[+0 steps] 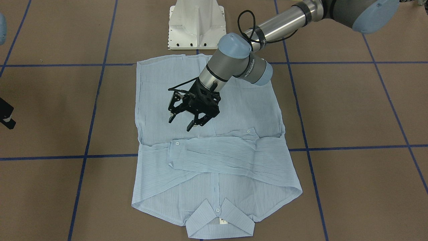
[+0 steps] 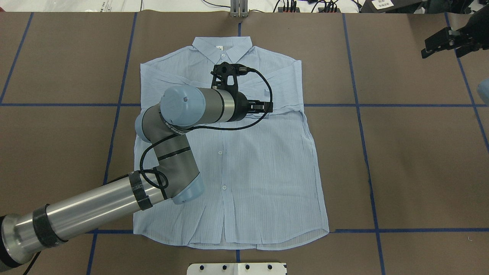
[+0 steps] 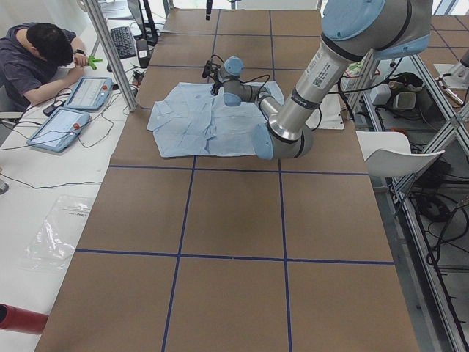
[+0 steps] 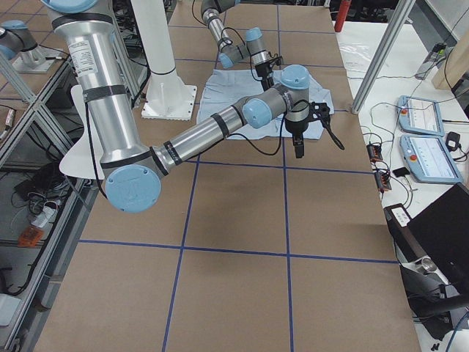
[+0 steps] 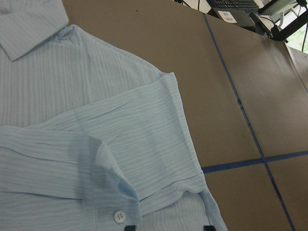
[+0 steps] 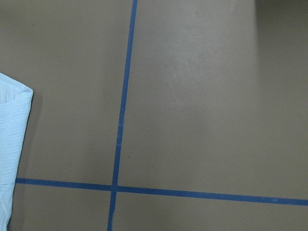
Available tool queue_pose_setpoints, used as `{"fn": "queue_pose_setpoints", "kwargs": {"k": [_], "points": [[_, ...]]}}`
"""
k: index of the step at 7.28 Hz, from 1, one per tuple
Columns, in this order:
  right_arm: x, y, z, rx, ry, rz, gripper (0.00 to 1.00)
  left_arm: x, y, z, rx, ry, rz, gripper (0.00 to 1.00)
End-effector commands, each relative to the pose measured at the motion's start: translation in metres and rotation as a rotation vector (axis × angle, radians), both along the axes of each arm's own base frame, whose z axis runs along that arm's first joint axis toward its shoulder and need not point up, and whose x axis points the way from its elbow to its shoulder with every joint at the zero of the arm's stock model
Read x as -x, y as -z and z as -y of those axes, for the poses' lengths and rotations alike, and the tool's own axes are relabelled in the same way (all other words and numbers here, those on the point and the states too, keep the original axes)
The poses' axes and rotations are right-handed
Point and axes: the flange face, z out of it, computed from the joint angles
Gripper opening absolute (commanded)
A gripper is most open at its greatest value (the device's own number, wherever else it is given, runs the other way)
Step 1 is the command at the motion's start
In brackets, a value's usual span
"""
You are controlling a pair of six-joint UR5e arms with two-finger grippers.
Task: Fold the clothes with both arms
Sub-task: 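Release the sleeve and move the left gripper toward the hem while the right gripper descends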
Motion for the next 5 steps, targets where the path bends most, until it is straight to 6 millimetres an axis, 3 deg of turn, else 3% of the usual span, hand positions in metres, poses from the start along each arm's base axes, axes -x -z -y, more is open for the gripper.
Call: {"fn": "queue_pose_setpoints", "kwargs": {"k": [1,2,3,4,5], "points": [[0.022,0.010,-0.004,-0.003,-0.029,0.050,1.00,0.021,-0.021,-0.009,-0.114,-0.058,0.051,1.00],[0.040,0.012,-0.016,-0.012,-0.039,0.091,1.00,0.050,-0.025,-0.008,-0.157,-0.095,0.060,1.00],[0.061,0.008,-0.043,-0.042,-0.042,0.095,1.00,0.081,-0.072,-0.027,-0.113,-0.111,0.114,1.00],[0.077,0.012,-0.079,-0.018,-0.068,0.095,1.00,0.121,-0.090,-0.045,-0.092,-0.095,0.145,1.00],[0.102,0.030,-0.115,0.021,-0.106,0.122,1.00,0.154,-0.098,-0.065,-0.057,-0.095,0.192,1.00]]}}
